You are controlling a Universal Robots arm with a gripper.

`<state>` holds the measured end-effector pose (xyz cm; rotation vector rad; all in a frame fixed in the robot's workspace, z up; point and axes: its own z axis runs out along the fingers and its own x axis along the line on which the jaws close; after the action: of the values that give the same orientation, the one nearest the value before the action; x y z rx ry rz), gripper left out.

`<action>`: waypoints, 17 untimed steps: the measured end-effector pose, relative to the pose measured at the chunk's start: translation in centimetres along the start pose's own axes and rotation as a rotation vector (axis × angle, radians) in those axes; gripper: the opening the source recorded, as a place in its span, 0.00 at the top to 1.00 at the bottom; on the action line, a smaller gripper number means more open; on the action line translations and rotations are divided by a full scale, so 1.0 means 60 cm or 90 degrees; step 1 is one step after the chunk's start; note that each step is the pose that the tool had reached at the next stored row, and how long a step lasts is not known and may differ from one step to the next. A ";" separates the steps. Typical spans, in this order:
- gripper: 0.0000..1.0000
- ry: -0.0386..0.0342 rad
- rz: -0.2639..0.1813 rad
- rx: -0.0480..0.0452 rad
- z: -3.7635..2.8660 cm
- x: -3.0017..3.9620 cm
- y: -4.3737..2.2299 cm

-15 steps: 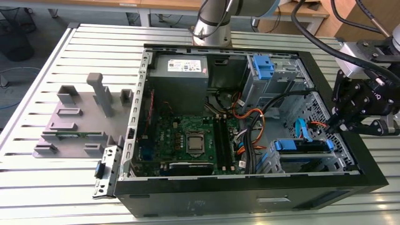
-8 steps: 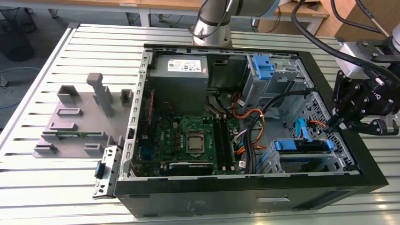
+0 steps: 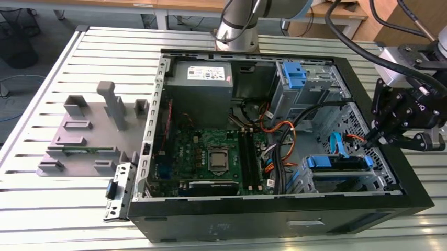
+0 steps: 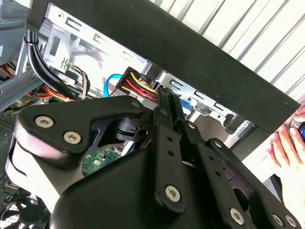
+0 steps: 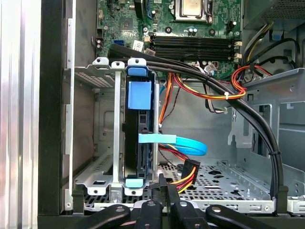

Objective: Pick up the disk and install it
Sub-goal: 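Insert the second disk wire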

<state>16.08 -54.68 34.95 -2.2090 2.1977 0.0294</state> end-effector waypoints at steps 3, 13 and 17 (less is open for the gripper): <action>0.84 0.0000 0.000 0.0010 0.000 0.000 0.010; 0.84 0.0054 0.000 0.0015 0.003 0.008 0.025; 0.84 0.0055 0.000 0.0015 0.005 0.015 0.026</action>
<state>14.51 -55.55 34.59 -2.2123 2.2010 0.0173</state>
